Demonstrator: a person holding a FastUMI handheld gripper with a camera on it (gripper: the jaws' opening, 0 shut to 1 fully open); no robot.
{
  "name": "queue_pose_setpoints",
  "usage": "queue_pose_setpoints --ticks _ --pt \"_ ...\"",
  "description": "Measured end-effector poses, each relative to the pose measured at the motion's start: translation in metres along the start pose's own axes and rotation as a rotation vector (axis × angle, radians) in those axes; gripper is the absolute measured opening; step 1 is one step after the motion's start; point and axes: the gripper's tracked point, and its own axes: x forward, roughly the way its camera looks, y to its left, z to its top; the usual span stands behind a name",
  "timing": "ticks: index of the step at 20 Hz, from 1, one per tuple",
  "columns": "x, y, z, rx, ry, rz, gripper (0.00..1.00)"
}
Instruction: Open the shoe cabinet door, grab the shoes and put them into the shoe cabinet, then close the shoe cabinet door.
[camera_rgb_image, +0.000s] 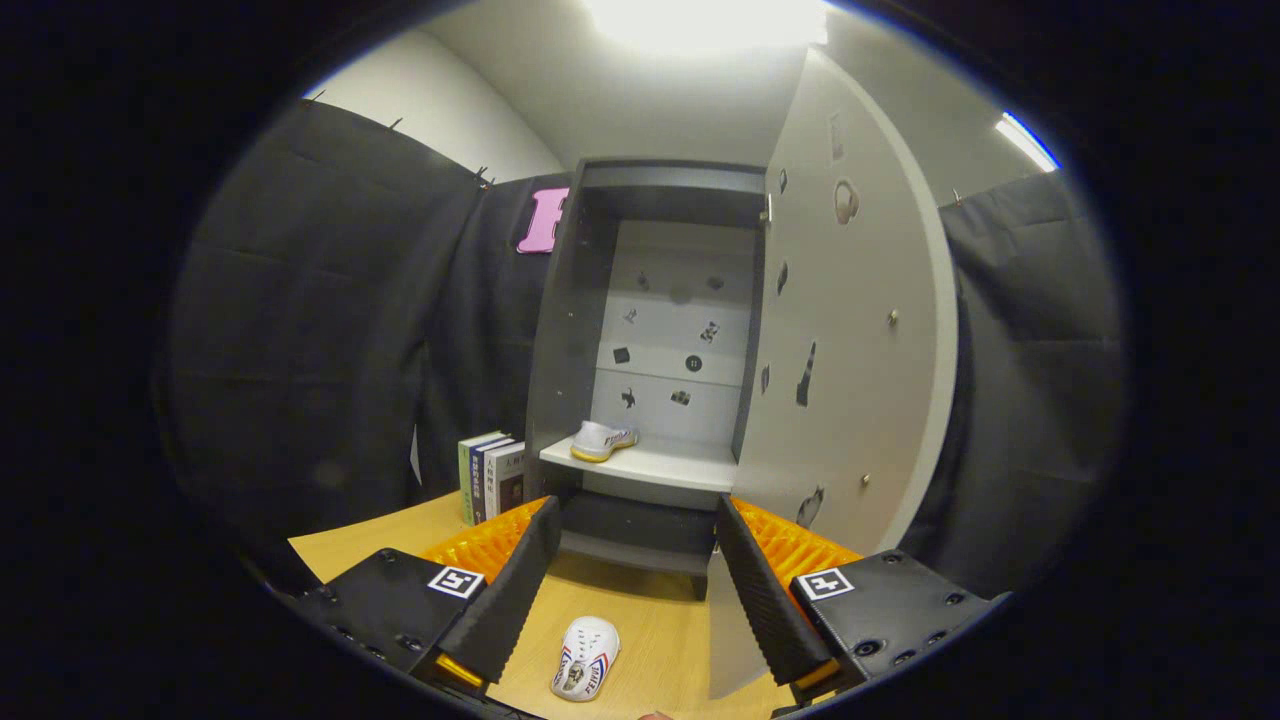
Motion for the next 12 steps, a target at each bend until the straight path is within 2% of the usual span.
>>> queue_pose_setpoints --ticks 6,12 --pt "0.049 0.017 -0.099 0.043 0.194 0.019 0.98" --pt "0.071 0.055 -0.188 0.085 0.379 0.098 0.98"
